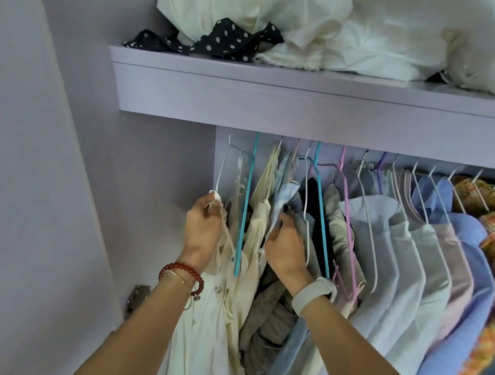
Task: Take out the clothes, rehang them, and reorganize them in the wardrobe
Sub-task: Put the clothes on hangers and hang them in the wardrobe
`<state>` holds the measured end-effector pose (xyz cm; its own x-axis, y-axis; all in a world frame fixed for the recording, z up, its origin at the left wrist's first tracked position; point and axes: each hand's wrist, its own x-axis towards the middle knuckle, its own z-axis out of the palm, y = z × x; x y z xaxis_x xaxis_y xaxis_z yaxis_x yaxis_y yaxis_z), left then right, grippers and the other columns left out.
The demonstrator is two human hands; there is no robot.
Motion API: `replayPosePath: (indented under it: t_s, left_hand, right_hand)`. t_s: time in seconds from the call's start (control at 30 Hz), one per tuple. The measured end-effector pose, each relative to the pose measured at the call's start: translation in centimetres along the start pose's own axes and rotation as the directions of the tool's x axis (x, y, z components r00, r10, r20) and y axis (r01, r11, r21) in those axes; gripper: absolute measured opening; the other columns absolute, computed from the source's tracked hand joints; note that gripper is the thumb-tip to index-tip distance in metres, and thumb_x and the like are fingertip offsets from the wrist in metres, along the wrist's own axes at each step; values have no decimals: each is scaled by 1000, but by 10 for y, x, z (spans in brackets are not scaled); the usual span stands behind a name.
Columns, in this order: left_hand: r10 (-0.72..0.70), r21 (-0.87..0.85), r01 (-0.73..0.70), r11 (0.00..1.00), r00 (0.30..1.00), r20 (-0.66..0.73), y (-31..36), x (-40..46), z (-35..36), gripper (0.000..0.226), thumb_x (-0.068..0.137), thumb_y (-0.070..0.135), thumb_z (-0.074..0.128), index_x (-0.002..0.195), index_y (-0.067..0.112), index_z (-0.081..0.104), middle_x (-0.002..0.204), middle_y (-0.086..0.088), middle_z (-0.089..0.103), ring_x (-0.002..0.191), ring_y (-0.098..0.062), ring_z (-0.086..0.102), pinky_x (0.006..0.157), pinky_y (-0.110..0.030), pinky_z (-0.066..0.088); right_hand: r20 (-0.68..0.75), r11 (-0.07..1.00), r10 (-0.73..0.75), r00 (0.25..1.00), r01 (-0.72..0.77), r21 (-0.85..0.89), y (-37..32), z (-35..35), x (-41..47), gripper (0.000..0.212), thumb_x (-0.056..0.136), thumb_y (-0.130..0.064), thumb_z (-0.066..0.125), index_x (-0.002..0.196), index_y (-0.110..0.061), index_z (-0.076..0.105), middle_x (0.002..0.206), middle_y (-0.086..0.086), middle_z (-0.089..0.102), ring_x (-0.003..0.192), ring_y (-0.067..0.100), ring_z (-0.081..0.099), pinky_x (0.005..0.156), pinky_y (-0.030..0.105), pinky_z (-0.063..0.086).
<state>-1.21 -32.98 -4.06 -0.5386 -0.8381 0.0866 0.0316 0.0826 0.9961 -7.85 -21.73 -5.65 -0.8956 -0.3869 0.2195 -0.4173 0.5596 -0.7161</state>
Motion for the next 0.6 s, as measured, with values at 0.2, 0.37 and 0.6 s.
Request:
replayPosePath:
  t_s: [0.2, 0.37, 0.6]
  left_hand:
    - [52, 125, -43, 991, 996, -72, -6, 13, -18, 23, 95, 11, 42, 112, 6, 57, 99, -18, 61, 102, -37, 56, 89, -37, 46]
    - [178, 238, -172, 956, 984, -2, -14, 10, -28, 30, 97, 12, 37, 121, 8, 55, 98, -12, 63, 96, -30, 59, 87, -29, 46]
    - [89, 131, -107, 986, 986, 138, -17, 12, -32, 36, 99, 12, 34, 133, 11, 47, 127, -22, 50, 119, -33, 49, 106, -46, 36]
  right_hand:
    - [-9, 1000, 6, 1000, -7, -12, -3, 8, 5, 54, 93, -19, 43, 141, -7, 21, 135, 19, 40, 118, 37, 47, 86, 44, 45]
    - [13, 991, -125, 992, 125, -50, 0, 5, 1, 50, 89, -3, 38, 139, -2, 27, 117, 19, 50, 104, 39, 53, 83, 44, 47]
    - [286, 952, -252, 925, 290, -101, -27, 10, 8, 51, 89, -7, 45, 136, -2, 26, 126, 20, 48, 113, 39, 51, 93, 45, 44]
